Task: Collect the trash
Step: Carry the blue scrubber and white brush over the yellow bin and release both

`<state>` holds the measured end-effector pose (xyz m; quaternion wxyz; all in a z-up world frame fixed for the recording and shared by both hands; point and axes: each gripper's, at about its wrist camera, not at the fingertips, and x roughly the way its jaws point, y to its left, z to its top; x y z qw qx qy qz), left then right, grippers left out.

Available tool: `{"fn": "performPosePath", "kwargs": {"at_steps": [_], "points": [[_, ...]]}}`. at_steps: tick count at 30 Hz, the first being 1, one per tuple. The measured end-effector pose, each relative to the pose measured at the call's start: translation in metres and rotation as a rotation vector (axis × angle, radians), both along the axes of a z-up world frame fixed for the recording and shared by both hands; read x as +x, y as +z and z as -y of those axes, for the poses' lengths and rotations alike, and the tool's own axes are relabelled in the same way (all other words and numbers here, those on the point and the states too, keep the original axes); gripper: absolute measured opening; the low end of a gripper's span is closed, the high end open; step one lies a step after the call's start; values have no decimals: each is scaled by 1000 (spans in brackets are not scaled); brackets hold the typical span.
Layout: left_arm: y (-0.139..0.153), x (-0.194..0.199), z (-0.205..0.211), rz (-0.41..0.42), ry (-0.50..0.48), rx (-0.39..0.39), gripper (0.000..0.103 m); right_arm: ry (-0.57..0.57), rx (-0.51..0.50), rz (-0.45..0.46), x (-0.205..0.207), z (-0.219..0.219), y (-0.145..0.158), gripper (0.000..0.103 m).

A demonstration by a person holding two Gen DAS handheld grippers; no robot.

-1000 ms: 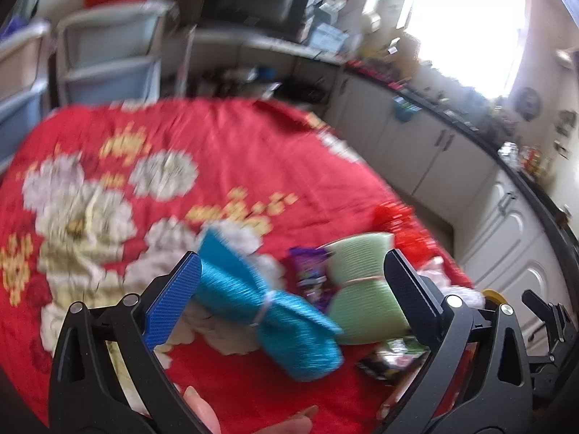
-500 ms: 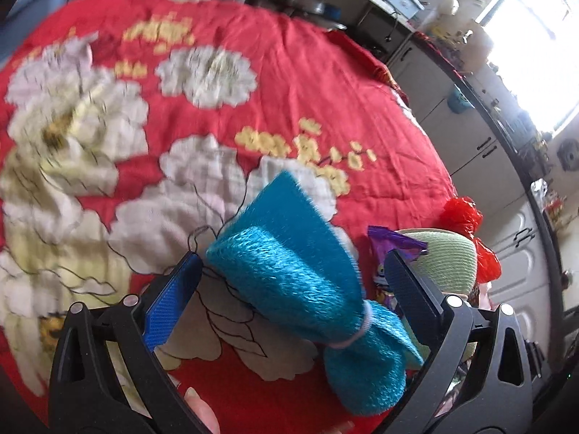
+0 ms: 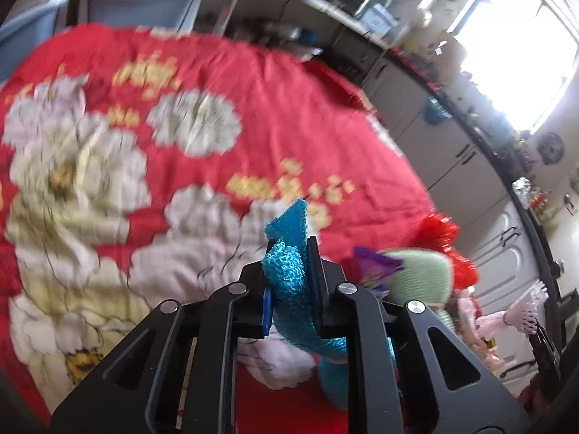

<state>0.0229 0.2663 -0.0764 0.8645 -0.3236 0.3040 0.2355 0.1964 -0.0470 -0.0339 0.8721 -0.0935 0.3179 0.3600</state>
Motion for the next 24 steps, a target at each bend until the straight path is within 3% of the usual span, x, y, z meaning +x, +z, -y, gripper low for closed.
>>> {"fn": "performPosePath", "kwargs": {"at_steps": [7,15,24], "points": [[59,2,33,114,-90,145,7,-55,77,20,-5,35,21,13],[111,15,72,237,-198,176,7,-132,152,26,-12,82,40,13],[138,57,139,322,-369,189,7,-263,216,43,-24,143,50,13]]}}
